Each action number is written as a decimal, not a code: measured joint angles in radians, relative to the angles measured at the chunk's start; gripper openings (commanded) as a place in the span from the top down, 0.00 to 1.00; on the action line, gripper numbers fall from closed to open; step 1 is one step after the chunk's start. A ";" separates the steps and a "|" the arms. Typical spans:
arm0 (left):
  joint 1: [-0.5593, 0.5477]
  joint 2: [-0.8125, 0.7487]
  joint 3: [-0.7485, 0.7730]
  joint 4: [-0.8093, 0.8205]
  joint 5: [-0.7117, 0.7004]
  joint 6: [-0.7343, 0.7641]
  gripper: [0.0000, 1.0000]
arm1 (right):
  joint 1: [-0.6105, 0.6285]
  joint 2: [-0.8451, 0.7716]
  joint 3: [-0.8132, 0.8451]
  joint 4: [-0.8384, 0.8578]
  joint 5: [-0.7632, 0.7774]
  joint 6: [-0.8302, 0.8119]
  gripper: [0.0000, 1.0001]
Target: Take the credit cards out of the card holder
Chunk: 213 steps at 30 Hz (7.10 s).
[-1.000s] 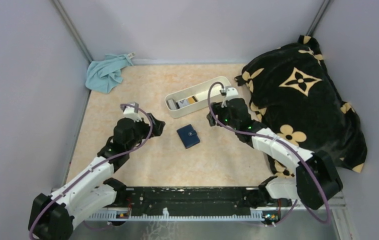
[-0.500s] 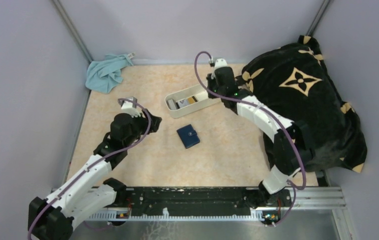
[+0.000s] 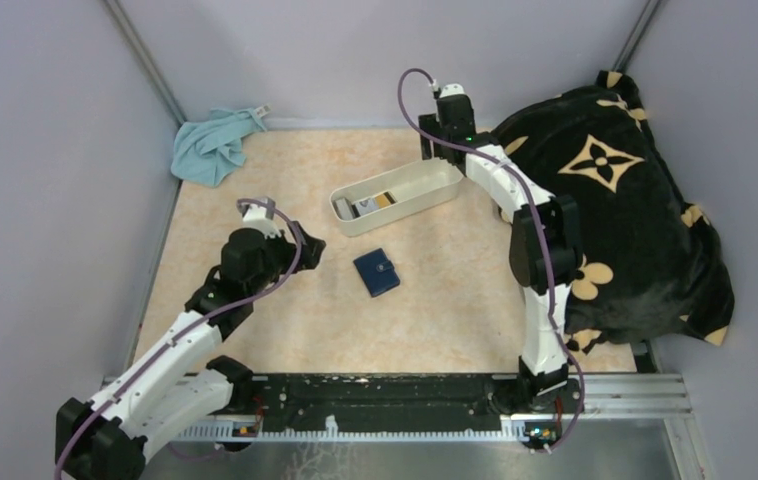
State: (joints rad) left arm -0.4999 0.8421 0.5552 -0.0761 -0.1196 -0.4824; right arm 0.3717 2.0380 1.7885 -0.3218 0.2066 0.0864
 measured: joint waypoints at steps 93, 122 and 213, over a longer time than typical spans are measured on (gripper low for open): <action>0.000 -0.010 0.005 -0.039 0.077 0.010 0.14 | -0.051 -0.178 -0.491 0.148 -0.030 0.073 0.51; 0.000 0.011 0.022 -0.034 0.121 0.031 0.13 | 0.085 -0.308 -0.618 0.060 -0.016 0.102 0.47; -0.016 0.178 -0.183 0.155 0.151 -0.045 0.96 | 0.410 -0.291 -0.781 0.251 -0.128 0.367 1.00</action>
State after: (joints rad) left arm -0.5156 1.0203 0.3725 0.0788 0.0319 -0.5270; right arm 0.7822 1.7466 1.0073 -0.0711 0.0784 0.4534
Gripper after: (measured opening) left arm 0.041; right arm 0.016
